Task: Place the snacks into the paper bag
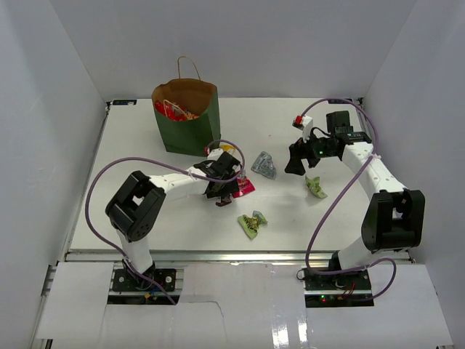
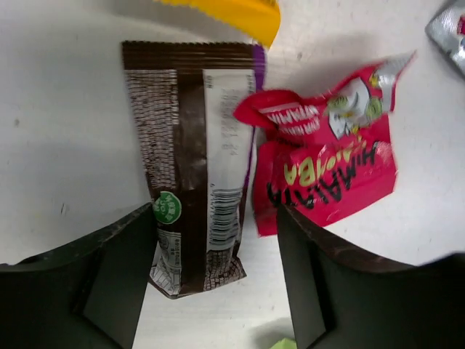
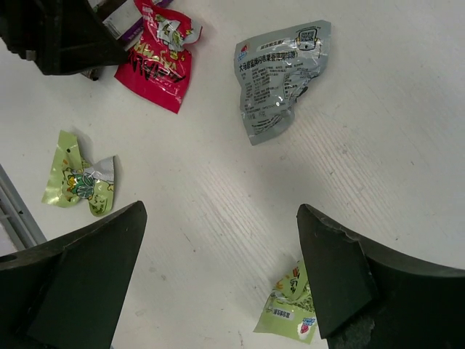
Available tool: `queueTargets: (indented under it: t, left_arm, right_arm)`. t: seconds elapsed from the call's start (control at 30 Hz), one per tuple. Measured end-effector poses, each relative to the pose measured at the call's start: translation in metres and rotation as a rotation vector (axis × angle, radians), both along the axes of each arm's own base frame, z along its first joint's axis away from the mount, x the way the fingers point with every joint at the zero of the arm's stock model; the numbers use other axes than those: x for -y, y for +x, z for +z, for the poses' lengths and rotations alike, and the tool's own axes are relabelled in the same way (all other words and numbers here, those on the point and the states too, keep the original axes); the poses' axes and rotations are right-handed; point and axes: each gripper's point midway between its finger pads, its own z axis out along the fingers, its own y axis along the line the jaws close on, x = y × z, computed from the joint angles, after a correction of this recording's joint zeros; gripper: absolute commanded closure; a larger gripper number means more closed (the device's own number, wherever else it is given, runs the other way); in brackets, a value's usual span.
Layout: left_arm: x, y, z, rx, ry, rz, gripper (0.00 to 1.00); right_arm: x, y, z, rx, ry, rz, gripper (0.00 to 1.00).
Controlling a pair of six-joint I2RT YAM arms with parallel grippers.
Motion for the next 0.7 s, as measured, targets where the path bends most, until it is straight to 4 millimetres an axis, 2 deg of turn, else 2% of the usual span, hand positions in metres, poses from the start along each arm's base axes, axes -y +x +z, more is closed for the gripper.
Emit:
queueTargets:
  t: [0.17, 0.27, 0.4, 0.5, 0.6, 0.63, 0.7]
  left_arm:
    - [0.000, 0.015, -0.004, 0.000, 0.080, 0.014, 0.51]
    - [-0.002, 0.015, -0.005, 0.005, 0.110, 0.019, 0.65]
    - [-0.003, 0.012, -0.003, 0.020, 0.137, 0.010, 0.69]
    - [-0.003, 0.002, 0.004, 0.026, 0.160, -0.035, 0.71]
    - [0.006, -0.005, 0.035, 0.075, 0.118, -0.113, 0.72]
    - [0.011, -0.005, 0.051, 0.106, 0.087, -0.138, 0.72]
    - [0.021, -0.002, 0.097, 0.206, 0.007, -0.182, 0.72]
  right_arm:
    - [0.001, 0.000, 0.004, 0.013, 0.002, -0.002, 0.10]
    - [0.001, 0.000, 0.004, 0.013, 0.002, -0.003, 0.10]
    - [0.002, 0.000, 0.005, 0.013, 0.005, -0.006, 0.10]
    - [0.004, 0.001, 0.005, 0.014, 0.007, -0.011, 0.10]
    - [0.006, 0.002, 0.006, 0.014, 0.011, -0.014, 0.10]
    - [0.006, 0.002, 0.006, 0.016, 0.012, -0.013, 0.10]
    - [0.007, 0.002, 0.006, 0.018, 0.015, -0.012, 0.10]
